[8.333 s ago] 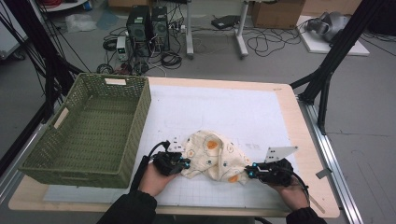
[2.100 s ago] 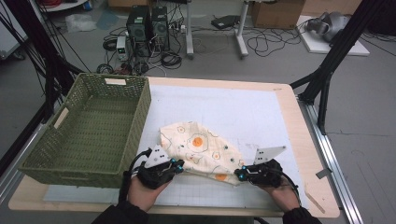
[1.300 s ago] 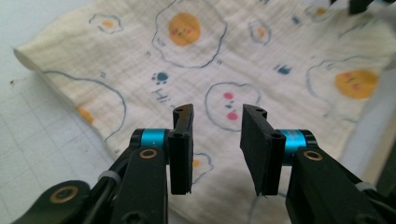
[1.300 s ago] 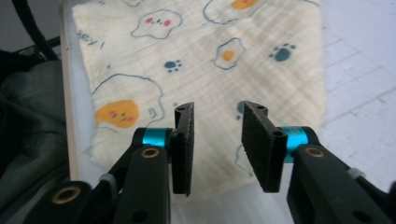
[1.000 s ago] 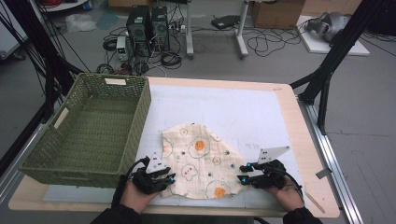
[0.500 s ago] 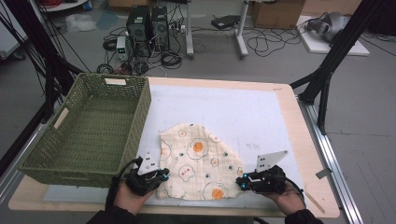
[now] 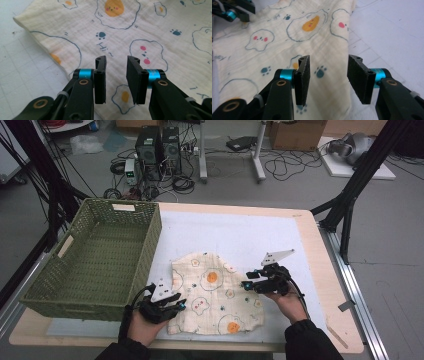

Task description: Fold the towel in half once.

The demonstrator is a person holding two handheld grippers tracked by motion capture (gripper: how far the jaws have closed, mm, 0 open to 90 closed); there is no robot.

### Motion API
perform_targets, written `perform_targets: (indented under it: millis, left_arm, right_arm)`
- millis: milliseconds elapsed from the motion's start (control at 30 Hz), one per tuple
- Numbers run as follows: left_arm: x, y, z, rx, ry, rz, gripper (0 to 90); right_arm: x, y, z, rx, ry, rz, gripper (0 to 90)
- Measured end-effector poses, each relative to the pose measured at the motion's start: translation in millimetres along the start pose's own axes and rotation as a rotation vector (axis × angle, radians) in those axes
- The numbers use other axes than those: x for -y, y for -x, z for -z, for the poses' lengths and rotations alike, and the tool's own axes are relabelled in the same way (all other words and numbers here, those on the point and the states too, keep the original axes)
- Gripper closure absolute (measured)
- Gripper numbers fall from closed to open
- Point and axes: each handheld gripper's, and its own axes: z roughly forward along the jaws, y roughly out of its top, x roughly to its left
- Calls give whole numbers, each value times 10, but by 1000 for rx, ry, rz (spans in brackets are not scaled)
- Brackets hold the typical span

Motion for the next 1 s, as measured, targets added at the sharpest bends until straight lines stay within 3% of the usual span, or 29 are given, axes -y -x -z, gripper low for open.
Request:
perform_targets:
  millis: [133, 267, 333, 467, 600, 767, 900, 1000]
  left_arm:
    - [10, -20, -12, -7, -8, 6, 692]
    - [25, -51, -21, -5, -20, 10, 700]
    - [35, -52, -22, -11, -24, 10, 704]
    - [34, -54, -8, -9, -17, 14, 708]
    - [29, -50, 13, -10, -7, 18, 709]
    - [27, -49, 17, -11, 0, 23, 708]
    - [31, -52, 15, -13, -7, 19, 708]
    - [36, -51, 7, -16, -14, 21, 707]
  right_arm:
    - [-45, 32, -136, 19, -33, 1, 649]
    - [-68, 52, -215, -6, -68, -8, 812]
    - [-79, 27, -235, -1, -85, 18, 859]
    - [-109, -56, -151, 30, -56, 46, 862]
    - [-179, -271, -43, 34, -1, 105, 862]
    - [-161, -548, -227, -21, -68, 168, 862]
    - [-105, -675, -407, -57, -109, 192, 857]
    - [-93, -736, -474, -69, -148, 217, 785]
